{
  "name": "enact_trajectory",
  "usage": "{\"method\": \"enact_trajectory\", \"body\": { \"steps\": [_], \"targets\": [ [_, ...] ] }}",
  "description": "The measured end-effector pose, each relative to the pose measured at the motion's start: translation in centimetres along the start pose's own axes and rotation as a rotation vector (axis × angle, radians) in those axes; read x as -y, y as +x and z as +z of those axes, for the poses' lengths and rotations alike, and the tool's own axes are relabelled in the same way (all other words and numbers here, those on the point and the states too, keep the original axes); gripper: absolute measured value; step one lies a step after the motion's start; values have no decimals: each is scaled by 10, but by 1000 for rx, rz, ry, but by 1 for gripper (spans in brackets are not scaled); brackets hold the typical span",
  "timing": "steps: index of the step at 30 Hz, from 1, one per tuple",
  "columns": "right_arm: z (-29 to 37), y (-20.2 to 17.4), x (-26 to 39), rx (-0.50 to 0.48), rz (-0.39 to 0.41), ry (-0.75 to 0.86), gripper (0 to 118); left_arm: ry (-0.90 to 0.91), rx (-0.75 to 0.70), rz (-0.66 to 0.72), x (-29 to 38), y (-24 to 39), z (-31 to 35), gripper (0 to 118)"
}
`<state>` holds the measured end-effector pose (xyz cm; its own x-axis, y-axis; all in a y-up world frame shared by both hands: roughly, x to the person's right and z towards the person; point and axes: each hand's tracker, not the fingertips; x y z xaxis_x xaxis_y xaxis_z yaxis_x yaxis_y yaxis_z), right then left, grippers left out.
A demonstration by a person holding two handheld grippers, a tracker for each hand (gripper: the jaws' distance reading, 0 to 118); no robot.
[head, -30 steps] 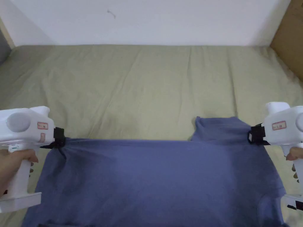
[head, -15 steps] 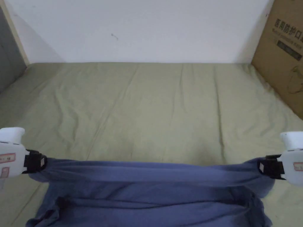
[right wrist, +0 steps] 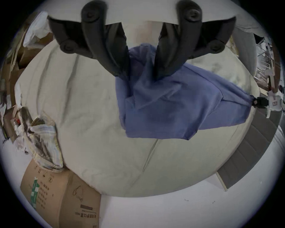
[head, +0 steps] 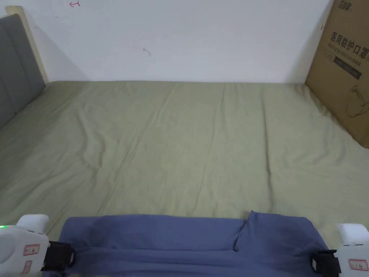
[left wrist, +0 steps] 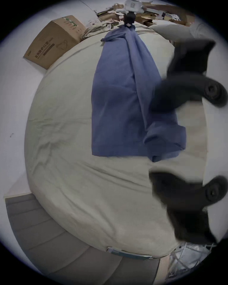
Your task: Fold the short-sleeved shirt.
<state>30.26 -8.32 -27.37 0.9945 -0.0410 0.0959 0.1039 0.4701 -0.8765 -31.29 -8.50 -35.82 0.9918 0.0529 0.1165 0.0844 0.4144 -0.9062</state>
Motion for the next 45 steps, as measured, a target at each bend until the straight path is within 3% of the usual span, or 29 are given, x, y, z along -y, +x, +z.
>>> {"method": "enact_trajectory", "body": {
  "steps": [1,2,4,8,9,10,11,12,13,14,19,23,32,38,41,42,43,44,45],
  "targets": [
    [5,-2,-2,17,13,17,38,8,-7,-14,0,0,3,108],
    [10,-3,-5,34,21,32,45,19,-3,-14,-1,0,9,117],
    [22,-9,-10,52,41,81,54,64,29,18,-6,0,23,116],
    [44,-25,-27,13,26,198,54,156,96,84,-13,5,48,113],
    [49,-31,-30,-4,28,232,54,169,109,84,-14,8,54,103],
    [53,-37,-34,-21,32,266,53,192,133,82,-15,10,60,79],
    [56,-44,-37,-30,33,302,47,223,136,81,-14,14,64,31],
    [58,-50,-39,-34,37,328,28,219,135,78,-14,17,65,3],
    [59,-59,-39,-42,42,351,3,216,130,76,-13,21,65,2],
    [56,-66,-39,-31,35,363,1,232,117,73,-9,23,65,0],
    [47,-99,-26,-52,22,421,0,263,92,102,8,27,59,0],
    [51,-124,-24,14,12,547,0,262,126,151,14,21,58,0],
    [79,-178,-40,58,5,818,0,279,158,208,21,2,61,0],
    [76,-212,-41,82,47,864,0,266,189,233,26,-12,54,0],
    [72,-223,-41,78,52,871,0,241,281,288,29,-25,46,0],
    [71,-227,-42,81,53,870,0,235,302,304,29,-31,42,5],
    [70,-230,-42,84,56,872,0,225,329,321,30,-36,38,23],
    [69,-233,-43,88,54,875,0,204,362,349,29,-42,32,63],
    [68,-235,-44,90,52,875,0,184,381,373,29,-47,25,91]
  ]
}}
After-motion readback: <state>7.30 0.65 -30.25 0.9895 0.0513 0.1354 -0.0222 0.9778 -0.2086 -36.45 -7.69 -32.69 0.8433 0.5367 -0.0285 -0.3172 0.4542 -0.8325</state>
